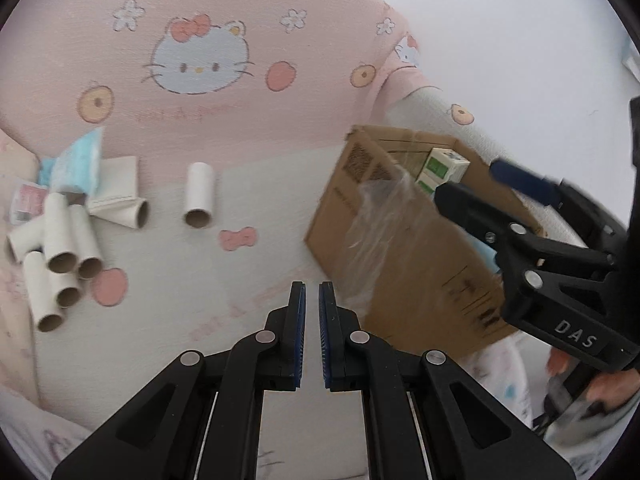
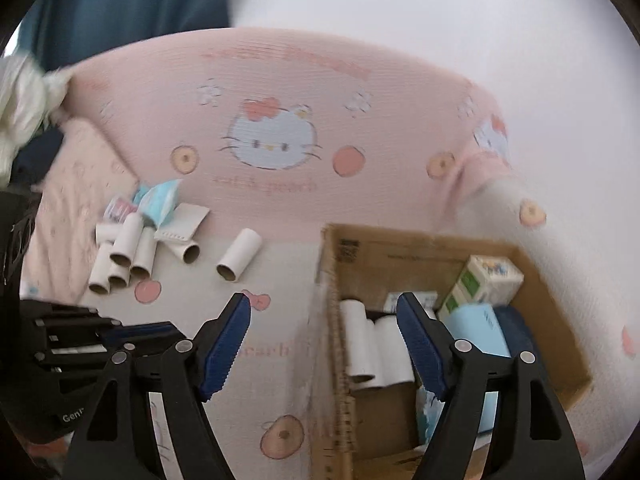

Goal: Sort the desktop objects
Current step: 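Withdraw the right gripper from the box back toward the tubes, then reach and close the right gripper around another white tube, then lift the second tube off the mat with the right gripper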

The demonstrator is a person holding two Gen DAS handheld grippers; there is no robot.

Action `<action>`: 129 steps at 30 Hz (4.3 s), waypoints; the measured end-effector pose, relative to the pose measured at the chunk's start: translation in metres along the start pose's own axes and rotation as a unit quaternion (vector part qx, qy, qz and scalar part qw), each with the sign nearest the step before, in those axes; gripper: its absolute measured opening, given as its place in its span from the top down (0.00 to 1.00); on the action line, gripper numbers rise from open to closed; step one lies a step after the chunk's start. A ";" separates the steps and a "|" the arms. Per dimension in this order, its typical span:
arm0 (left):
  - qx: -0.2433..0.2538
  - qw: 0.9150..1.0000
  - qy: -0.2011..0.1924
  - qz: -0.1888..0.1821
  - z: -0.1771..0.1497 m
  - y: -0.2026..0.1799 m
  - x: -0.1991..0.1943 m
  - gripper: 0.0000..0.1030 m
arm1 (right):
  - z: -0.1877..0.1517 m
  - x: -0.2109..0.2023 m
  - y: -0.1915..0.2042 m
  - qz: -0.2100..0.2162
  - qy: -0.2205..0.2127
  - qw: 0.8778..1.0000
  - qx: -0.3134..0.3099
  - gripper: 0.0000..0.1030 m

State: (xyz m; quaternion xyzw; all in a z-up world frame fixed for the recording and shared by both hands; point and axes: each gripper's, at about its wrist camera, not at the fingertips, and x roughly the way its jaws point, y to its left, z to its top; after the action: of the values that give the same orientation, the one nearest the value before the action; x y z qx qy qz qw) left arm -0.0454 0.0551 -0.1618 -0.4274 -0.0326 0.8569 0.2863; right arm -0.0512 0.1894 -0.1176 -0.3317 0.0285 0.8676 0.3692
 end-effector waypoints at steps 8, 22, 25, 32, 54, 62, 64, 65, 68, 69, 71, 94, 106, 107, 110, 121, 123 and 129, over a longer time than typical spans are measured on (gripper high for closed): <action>-0.029 0.999 -0.009 0.012 -0.009 0.052 -0.008 0.93 | -0.005 -0.011 0.065 -0.006 -0.020 0.992 -0.123 0.17; -0.165 0.985 -0.052 0.029 -0.048 0.142 -0.018 0.93 | -0.022 0.021 0.110 0.014 0.021 0.989 -0.143 0.17; -0.182 0.980 -0.069 0.047 -0.043 0.155 -0.019 0.93 | -0.014 0.031 0.114 0.034 0.019 0.992 -0.123 0.17; -0.310 0.942 -0.104 0.070 -0.047 0.211 -0.035 0.87 | -0.002 0.067 0.135 0.091 0.036 0.993 -0.060 0.17; -0.440 0.893 0.059 0.070 -0.013 0.359 -0.009 0.54 | 0.013 0.167 0.246 0.255 0.097 0.961 0.031 0.17; -0.405 0.906 0.095 0.076 -0.014 0.348 0.009 0.62 | 0.006 0.194 0.279 0.280 0.126 0.951 0.040 0.17; -0.412 0.903 0.094 0.076 -0.016 0.349 0.008 0.64 | 0.004 0.199 0.283 0.280 0.131 0.950 0.041 0.17; -0.417 0.901 0.092 0.074 -0.018 0.350 0.007 0.64 | 0.003 0.203 0.284 0.284 0.136 0.948 0.046 0.17; -0.428 0.895 0.097 0.080 -0.019 0.353 0.010 0.64 | 0.000 0.213 0.284 0.298 0.149 0.940 0.070 0.18; -0.432 0.892 0.104 0.083 -0.021 0.355 0.012 0.64 | 0.000 0.216 0.284 0.303 0.152 0.938 0.076 0.21; -0.436 0.887 0.119 0.090 -0.023 0.356 0.017 0.63 | -0.001 0.220 0.285 0.310 0.157 0.934 0.084 0.26; -0.408 0.907 0.069 0.077 -0.018 0.315 -0.002 0.63 | -0.011 0.225 0.307 0.352 0.179 0.918 0.049 0.58; -0.355 0.934 0.033 0.023 -0.016 0.248 -0.037 0.63 | 0.012 0.158 0.262 0.309 0.161 0.937 0.038 0.58; -0.344 0.938 0.033 0.019 -0.014 0.237 -0.036 0.63 | 0.015 0.152 0.253 0.303 0.162 0.938 0.048 0.58; -0.327 0.944 0.037 0.008 -0.011 0.213 -0.031 0.63 | 0.008 0.128 0.225 0.286 0.159 0.943 0.064 0.58; -0.282 0.957 0.062 -0.033 -0.008 0.153 0.007 0.63 | 0.000 0.110 0.156 0.239 0.175 0.949 0.110 0.58; -0.280 0.957 0.068 -0.036 -0.012 0.151 0.015 0.63 | -0.005 0.114 0.149 0.234 0.183 0.948 0.118 0.58; -0.276 0.956 0.094 -0.035 -0.030 0.149 0.045 0.63 | -0.025 0.130 0.138 0.222 0.220 0.938 0.150 0.58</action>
State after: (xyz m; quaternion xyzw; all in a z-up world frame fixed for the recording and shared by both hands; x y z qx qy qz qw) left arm -0.1127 -0.0511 -0.2582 -0.5673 -0.2553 0.7598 0.1887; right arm -0.1949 0.1630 -0.2417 -0.4398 0.3120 0.8188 0.1972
